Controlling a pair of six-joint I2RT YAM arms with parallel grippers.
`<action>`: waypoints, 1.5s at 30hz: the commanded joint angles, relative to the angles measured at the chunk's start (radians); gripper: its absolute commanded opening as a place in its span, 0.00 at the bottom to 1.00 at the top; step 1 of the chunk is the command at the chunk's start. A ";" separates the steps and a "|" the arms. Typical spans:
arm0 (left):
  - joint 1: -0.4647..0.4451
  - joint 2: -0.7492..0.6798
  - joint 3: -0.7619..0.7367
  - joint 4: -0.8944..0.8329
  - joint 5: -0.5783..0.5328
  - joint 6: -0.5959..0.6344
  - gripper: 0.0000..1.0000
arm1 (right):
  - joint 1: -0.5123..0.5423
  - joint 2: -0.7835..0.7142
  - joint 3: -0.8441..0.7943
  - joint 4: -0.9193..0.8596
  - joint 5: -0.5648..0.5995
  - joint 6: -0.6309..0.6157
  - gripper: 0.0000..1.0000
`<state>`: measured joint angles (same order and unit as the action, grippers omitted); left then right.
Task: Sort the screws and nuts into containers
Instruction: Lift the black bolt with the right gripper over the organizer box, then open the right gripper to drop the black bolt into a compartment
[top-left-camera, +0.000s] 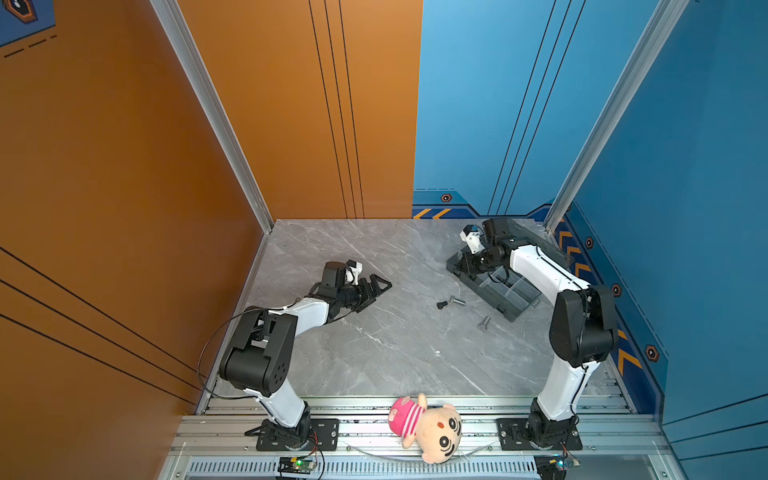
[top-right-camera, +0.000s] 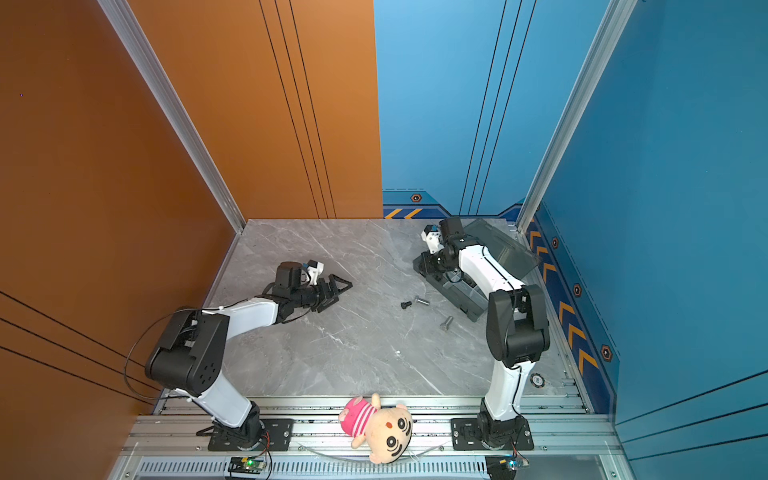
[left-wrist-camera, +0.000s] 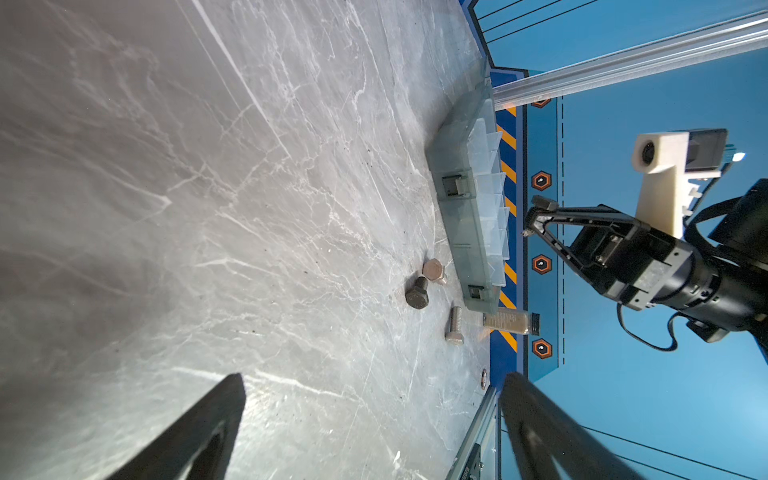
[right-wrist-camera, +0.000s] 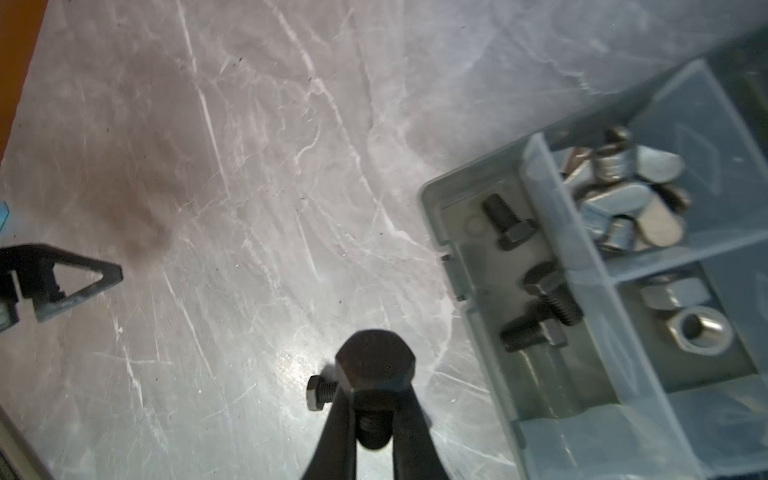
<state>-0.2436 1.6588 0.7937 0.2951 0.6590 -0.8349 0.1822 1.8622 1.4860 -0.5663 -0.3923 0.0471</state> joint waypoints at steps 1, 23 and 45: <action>-0.003 -0.002 0.011 0.001 0.004 0.016 0.98 | -0.013 -0.037 -0.028 0.022 0.099 0.084 0.00; -0.005 -0.012 0.008 0.002 -0.003 0.010 0.98 | -0.019 0.078 0.005 -0.058 0.345 0.059 0.00; -0.009 -0.013 0.013 -0.008 -0.004 0.011 0.98 | 0.005 0.079 0.036 -0.104 0.382 0.091 0.31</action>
<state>-0.2436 1.6588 0.7937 0.2951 0.6590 -0.8352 0.1825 1.9598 1.4990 -0.6216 -0.0277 0.1131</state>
